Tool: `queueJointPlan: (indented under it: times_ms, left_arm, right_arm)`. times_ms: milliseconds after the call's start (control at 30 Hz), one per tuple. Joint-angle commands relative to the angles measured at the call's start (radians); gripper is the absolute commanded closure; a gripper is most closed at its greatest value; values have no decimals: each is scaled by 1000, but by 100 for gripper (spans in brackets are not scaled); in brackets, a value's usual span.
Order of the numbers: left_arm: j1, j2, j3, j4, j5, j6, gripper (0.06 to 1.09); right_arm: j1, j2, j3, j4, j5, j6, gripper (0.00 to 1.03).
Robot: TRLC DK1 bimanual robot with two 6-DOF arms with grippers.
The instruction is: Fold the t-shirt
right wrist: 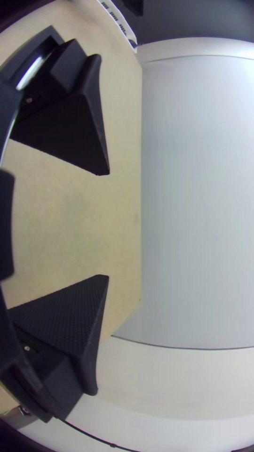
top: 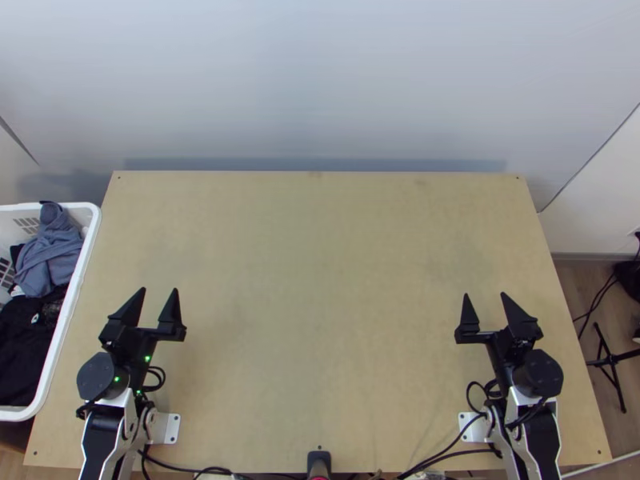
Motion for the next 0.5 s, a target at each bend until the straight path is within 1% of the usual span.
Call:
queueJointPlan:
  times_ms: [0, 67, 133, 267, 333, 467]
  left_arm:
    - [62, 4, 0, 1, -11, 6, 11]
    - [94, 4, 0, -3, -11, 5, 11]
    - [120, 2, 0, -3, -8, 8, 11]
    - [143, -1, 4, 22, -9, 22, 11]
    - [145, -1, 12, 24, -6, 14, 11]
    - [134, 1, 14, 25, -2, 39, 11]
  right_arm:
    - [-18, -1, 2, 9, 2, -8, 4]
    - [-37, -1, 0, 40, 2, -8, 4]
    - [-49, 0, 0, 4, 0, 3, 4]
    - [-46, 0, 3, 4, 2, 3, 4]
    - [-58, 3, 14, 4, 2, 0, 4]
    - [-64, 40, 38, 37, 2, 2, 4]
